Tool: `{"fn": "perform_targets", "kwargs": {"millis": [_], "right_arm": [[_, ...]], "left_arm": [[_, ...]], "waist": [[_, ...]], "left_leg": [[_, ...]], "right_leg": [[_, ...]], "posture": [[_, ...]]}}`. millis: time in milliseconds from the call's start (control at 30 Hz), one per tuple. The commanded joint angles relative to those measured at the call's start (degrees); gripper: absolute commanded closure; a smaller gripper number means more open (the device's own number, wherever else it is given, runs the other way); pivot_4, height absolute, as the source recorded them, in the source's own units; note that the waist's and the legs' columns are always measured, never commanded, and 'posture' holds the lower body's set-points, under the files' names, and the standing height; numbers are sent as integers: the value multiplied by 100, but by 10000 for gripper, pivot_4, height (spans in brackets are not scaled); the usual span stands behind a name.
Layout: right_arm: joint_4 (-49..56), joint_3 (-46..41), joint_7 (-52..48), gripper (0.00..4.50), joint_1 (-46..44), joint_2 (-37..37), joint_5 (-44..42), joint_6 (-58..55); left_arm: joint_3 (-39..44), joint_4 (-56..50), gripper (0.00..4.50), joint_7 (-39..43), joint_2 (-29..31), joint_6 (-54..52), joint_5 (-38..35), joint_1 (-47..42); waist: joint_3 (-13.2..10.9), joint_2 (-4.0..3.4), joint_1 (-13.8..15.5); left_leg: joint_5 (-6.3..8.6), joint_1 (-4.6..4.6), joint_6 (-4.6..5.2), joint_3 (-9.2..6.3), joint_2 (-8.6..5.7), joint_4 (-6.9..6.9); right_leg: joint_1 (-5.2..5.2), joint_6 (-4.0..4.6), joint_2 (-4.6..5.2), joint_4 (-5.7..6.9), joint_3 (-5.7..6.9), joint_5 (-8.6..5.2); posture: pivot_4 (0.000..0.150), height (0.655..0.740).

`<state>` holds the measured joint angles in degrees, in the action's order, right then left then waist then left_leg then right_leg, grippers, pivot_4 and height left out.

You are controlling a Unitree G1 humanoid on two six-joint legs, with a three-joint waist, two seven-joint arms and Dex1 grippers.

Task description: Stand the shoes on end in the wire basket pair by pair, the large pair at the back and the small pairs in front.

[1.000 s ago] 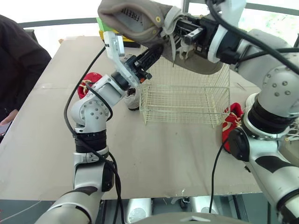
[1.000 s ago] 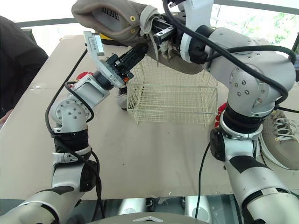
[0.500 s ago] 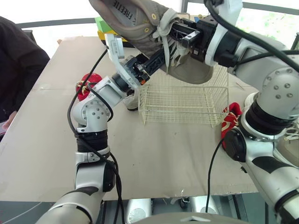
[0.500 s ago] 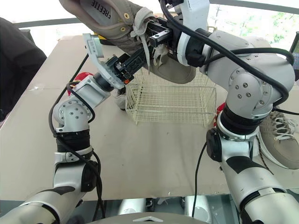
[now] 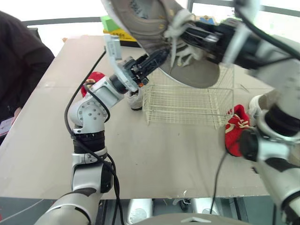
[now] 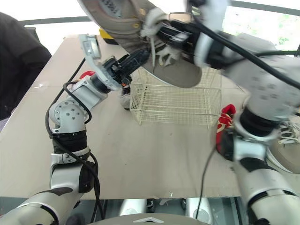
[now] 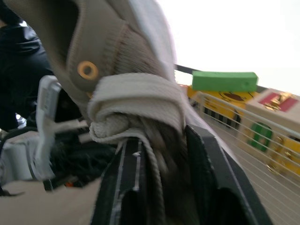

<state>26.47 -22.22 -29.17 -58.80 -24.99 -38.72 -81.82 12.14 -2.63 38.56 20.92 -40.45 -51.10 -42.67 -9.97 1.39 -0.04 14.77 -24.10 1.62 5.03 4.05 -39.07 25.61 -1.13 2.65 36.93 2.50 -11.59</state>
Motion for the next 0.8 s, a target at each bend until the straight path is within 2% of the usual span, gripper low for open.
{"fn": "perform_targets", "kwargs": {"millis": [33,133,167,300,467,633,800], "right_arm": [[389,-291,-90,17147,364,-353,-128,590],[902,-487,-239,3422,999,-535,-281,1227],[1172,-716,-354,2690,1382,-551,-427,1426],[2028,-1336,-580,2690,2783,-664,-894,2065],[2719,-1820,-522,2690,4192,-761,-1386,2632],[2968,-2294,-162,2690,5178,-895,-2121,3095],[3029,-2345,212,2690,5763,-1149,-2510,3554]], "left_arm": [[156,-15,30779,178,252,105,-27,-547],[110,641,30820,222,530,138,254,-1222],[22,1072,30848,338,666,251,490,-1613],[-359,2774,30848,932,975,964,1419,-2932],[-917,4660,30848,1617,1044,2366,2669,-4049],[-1637,5940,30848,2207,1036,3871,3936,-4597],[-2160,6614,30848,2716,913,4684,4781,-4790]], "waist": [[-1,0,-50],[-3,-2,-75],[-3,0,-63],[-4,0,3],[-4,1,67],[-6,4,85],[-4,5,86]], "left_leg": [[1,0,1,2,-1,0],[0,-6,0,-10,3,7],[0,-4,0,-12,6,12],[-1,-4,-2,-35,9,26],[-1,0,-2,-16,7,40],[0,2,-1,-10,7,40],[0,13,0,-1,5,39]], "right_leg": [[1,0,-1,-3,-2,0],[10,-2,-10,-2,4,-1],[12,-2,-17,-2,2,-1],[9,-3,-28,-8,18,-2],[10,-5,-27,-22,7,-4],[9,-5,-27,-22,2,-5],[1,-5,-27,-19,-13,-6]], "posture": [[1500,7400],[1500,7400],[1500,7400],[1500,7400],[1500,7400],[1500,7400],[1500,7400]]}}
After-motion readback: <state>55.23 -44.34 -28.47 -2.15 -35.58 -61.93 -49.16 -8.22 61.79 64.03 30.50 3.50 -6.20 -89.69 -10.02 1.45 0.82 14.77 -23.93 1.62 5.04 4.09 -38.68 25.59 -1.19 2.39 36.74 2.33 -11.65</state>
